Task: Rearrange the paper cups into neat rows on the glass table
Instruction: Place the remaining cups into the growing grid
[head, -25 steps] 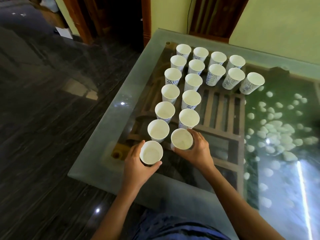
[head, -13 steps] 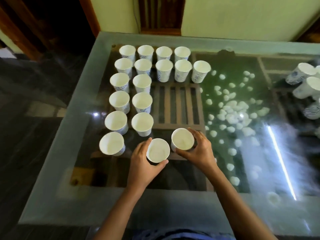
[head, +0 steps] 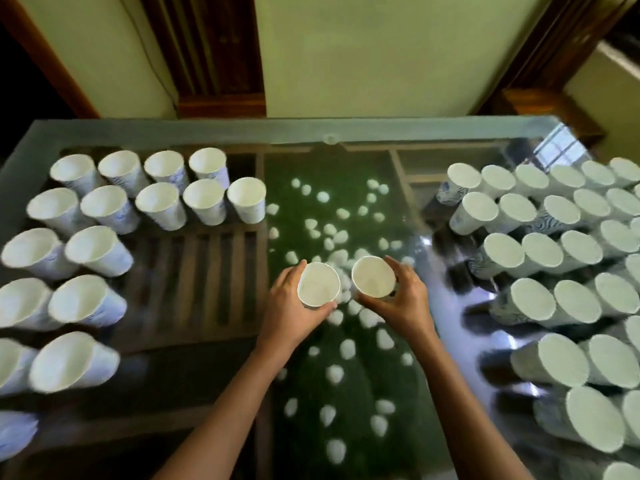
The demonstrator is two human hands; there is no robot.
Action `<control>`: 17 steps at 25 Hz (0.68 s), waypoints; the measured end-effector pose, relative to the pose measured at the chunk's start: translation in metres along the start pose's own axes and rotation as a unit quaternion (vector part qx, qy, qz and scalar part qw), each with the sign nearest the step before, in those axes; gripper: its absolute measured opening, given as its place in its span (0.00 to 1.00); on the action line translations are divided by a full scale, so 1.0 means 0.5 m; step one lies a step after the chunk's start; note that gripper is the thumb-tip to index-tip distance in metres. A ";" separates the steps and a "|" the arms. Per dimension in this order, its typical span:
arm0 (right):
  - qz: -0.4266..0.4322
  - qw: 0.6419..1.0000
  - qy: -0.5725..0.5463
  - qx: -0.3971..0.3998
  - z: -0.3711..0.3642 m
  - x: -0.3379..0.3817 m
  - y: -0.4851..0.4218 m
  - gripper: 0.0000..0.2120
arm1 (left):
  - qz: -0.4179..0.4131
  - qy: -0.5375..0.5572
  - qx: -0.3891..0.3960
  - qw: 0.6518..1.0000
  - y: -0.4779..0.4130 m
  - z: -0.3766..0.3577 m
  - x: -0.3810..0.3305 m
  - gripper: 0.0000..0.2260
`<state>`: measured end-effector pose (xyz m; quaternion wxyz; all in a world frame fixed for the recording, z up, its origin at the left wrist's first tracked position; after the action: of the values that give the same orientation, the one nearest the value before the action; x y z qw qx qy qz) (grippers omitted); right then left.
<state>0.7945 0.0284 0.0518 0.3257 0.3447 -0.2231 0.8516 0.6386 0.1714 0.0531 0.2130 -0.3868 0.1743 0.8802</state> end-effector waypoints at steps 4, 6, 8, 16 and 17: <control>-0.004 1.000 0.015 -0.016 0.080 -0.100 -0.146 0.39 | -0.004 0.004 -0.001 1.000 -0.100 -0.113 -0.116 0.35; -0.003 0.999 0.022 -0.026 0.107 -0.138 -0.224 0.39 | 0.003 -0.004 0.007 1.000 -0.160 -0.166 -0.161 0.37; 0.005 0.999 0.029 -0.040 0.124 -0.168 -0.296 0.38 | 0.007 -0.005 0.005 1.000 -0.222 -0.210 -0.198 0.38; 0.000 0.997 0.028 -0.069 0.128 -0.257 -0.449 0.37 | 0.007 -0.017 -0.013 1.000 -0.396 -0.304 -0.271 0.39; 0.000 0.997 0.027 -0.076 0.129 -0.263 -0.451 0.37 | 0.007 -0.018 -0.013 1.000 -0.405 -0.311 -0.275 0.39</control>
<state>1.0554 0.0919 0.0332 0.3569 0.2955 -0.2785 0.8413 0.9203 0.2369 0.0285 0.2052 -0.3725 0.1613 0.8906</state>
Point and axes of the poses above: each hand's wrist, its own y-axis away from the middle knuckle, its own z-axis out of the back of the hand, x = y × z, the point moved 10 cm from there along -y, towards the middle knuckle, and after that the axes turned 13 degrees about z, right-handed, at the moved point
